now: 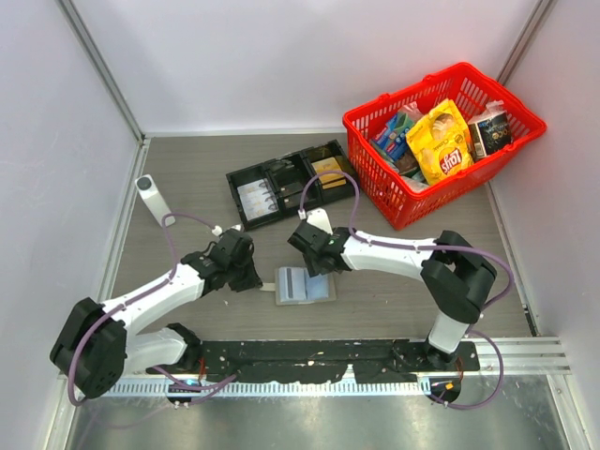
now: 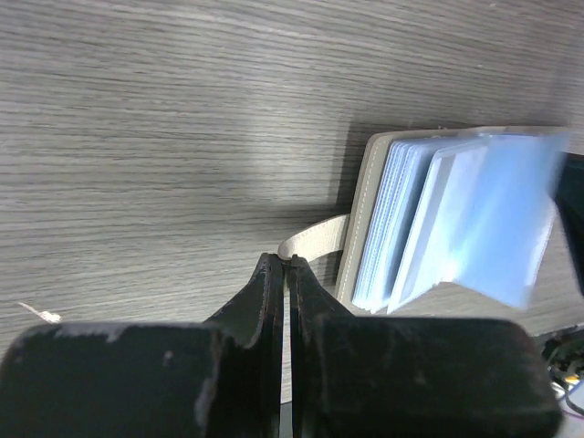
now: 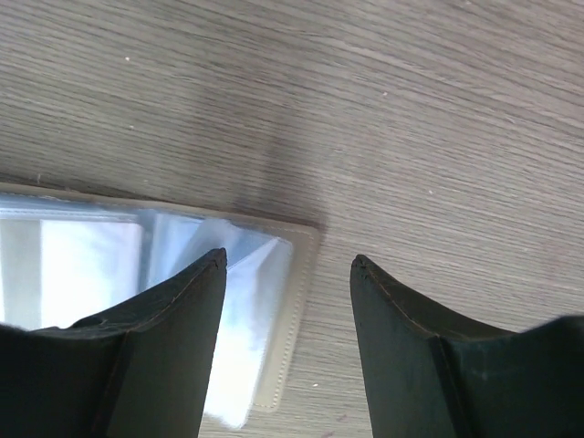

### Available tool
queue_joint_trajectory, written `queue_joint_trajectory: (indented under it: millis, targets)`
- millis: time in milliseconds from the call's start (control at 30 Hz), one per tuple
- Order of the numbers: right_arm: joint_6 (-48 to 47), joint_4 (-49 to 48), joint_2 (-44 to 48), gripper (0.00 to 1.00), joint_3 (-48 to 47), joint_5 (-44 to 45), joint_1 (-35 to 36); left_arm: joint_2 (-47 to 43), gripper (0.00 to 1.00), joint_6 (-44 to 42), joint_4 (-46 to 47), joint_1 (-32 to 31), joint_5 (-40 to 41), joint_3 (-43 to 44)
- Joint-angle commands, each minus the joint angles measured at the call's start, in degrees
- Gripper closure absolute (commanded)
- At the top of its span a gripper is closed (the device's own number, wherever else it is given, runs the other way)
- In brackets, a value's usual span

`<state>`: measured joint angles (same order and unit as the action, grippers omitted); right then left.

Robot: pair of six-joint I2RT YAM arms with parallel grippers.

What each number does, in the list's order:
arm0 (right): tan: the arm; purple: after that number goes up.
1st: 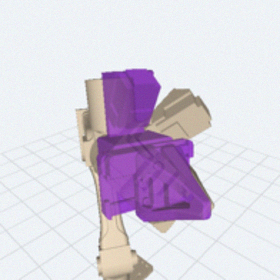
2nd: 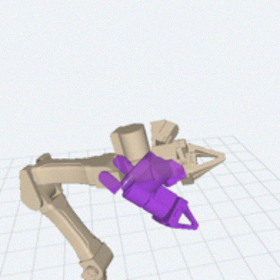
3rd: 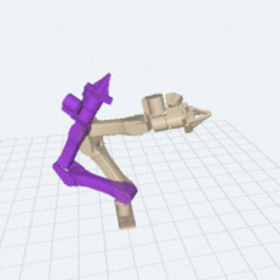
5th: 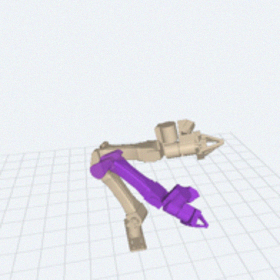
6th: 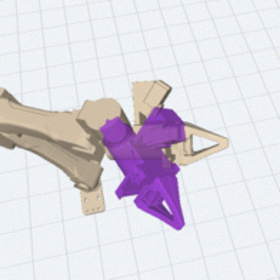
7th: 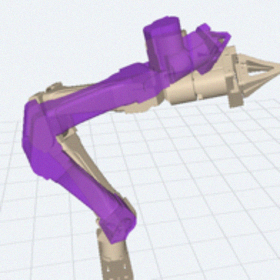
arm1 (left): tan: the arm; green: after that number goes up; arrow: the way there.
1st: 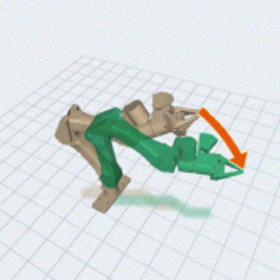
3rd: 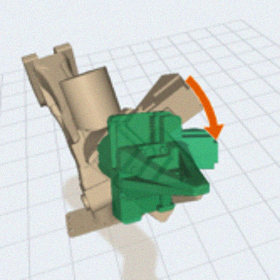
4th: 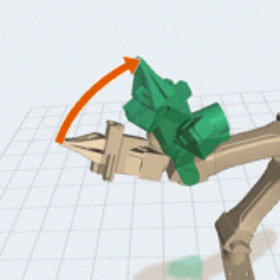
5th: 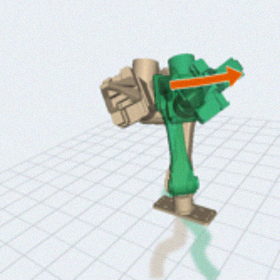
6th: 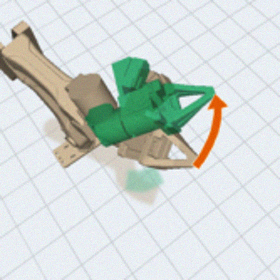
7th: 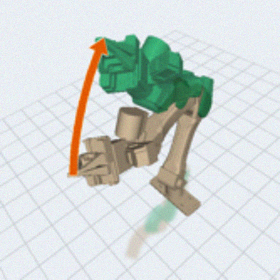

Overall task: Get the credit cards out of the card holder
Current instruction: Open the card holder at the center of the board.

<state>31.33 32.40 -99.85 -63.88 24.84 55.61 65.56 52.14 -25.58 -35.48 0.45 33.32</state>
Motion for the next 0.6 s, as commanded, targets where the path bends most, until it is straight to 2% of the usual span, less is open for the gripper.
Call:
queue_joint_trajectory:
  millis: [0,67,400,567]
  targets:
    - [-1.36,-0.41,3.61,0.39,2.70,1.97,-1.38,0.71,1.00,0.68,-0.08,0.42,3.50,-0.63]
    - [-1.97,-1.46,4.14,0.39,4.19,1.09,-1.65,0.62,0.99,0.95,-0.95,0.33,4.64,-0.36]
    - [-4.17,-4.81,9.50,0.39,6.40,-3.22,-3.32,-3.59,0.64,0.68,-11.93,0.33,11.59,9.73]
    - [-4.88,-4.28,13.62,0.39,2.72,-6.73,-3.32,-4.12,0.62,0.51,-14.93,0.33,11.34,14.40]
